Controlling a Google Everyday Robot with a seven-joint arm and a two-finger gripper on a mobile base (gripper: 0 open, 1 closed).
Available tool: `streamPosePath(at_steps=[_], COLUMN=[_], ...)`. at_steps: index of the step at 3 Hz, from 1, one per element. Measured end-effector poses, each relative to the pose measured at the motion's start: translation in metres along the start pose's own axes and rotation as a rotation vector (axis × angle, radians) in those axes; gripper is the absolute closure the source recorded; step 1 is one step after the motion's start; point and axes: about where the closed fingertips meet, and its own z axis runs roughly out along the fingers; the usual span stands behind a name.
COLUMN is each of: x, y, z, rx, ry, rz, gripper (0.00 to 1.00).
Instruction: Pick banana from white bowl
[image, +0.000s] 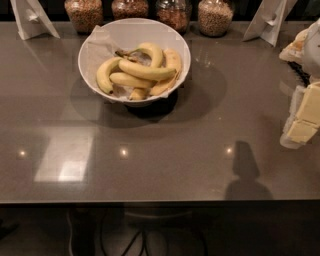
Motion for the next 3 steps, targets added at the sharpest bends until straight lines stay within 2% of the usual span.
streamPosePath(at_steps=[1,2,3], x=[0.0,-0.01,-0.041], y=[0.0,-0.003,-0.009], z=[0.0,0.001,0.003], rx=[0.0,0.021,0.058], ry=[0.0,-0.052,-0.161], rz=[0.0,0.003,-0.008], gripper=[0.0,0.0,0.0])
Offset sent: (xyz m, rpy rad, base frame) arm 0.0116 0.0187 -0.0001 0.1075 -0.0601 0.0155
